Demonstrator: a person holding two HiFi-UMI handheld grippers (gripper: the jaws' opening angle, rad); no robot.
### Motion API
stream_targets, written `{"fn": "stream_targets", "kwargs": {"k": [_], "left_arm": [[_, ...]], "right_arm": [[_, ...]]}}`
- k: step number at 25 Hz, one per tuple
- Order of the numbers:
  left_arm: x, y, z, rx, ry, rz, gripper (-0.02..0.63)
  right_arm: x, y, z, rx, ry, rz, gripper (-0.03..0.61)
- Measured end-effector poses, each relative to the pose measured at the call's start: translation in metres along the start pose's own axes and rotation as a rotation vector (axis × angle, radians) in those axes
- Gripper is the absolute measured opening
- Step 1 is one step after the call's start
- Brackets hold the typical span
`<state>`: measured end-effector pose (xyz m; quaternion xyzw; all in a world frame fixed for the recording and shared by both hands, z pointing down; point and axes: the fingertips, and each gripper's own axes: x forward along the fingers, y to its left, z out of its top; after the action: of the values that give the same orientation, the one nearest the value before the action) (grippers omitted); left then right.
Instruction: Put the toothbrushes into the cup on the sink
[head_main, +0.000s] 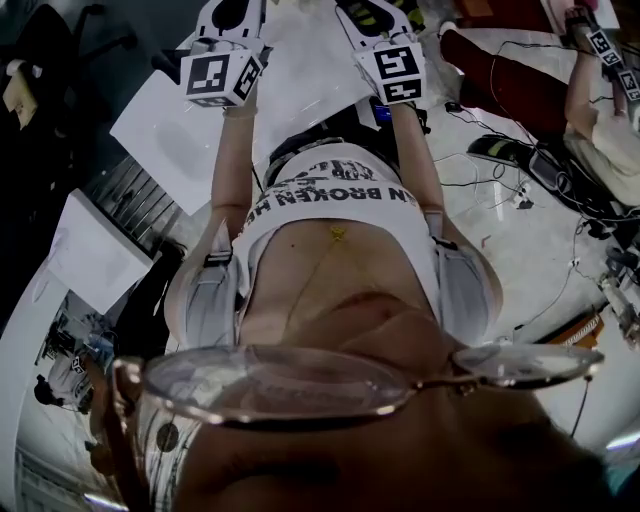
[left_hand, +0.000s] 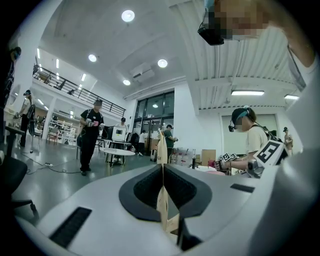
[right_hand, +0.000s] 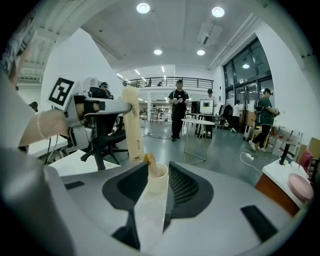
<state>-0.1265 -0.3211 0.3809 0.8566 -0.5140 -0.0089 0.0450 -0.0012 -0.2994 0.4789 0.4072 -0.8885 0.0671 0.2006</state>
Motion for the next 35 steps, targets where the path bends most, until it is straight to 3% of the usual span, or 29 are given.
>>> {"fn": "stream_targets", "kwargs": {"k": [9, 15, 23, 33, 35], "left_arm": [[0.049, 0.010, -0.005, 0.056, -0.012, -0.019, 0.021], [0.081, 0.012, -0.065, 0.113, 0.061, -0.051, 0.021], [0.084, 0.004, -0.148, 0.073, 0.231, -0.076, 0.022], [0.085, -0.008, -0.159, 0.019, 0.248, -0.108, 0.032], [0.083, -0.008, -0.159, 0.013, 0.248, -0.099, 0.102]], "right_arm": [[0.004, -0.006, -0.009, 0.010, 0.018, 0.023, 0.132], [0.008, -0.008, -0.019, 0.030, 0.044, 0.017, 0.132], [0.013, -0.011, -0.023, 0.043, 0.049, 0.018, 0.133], [0.015, -0.025, -0.027, 0.050, 0.045, 0.024, 0.132], [0.017, -0.028, -0.027, 0.055, 0.043, 0.026, 0.132]]}}
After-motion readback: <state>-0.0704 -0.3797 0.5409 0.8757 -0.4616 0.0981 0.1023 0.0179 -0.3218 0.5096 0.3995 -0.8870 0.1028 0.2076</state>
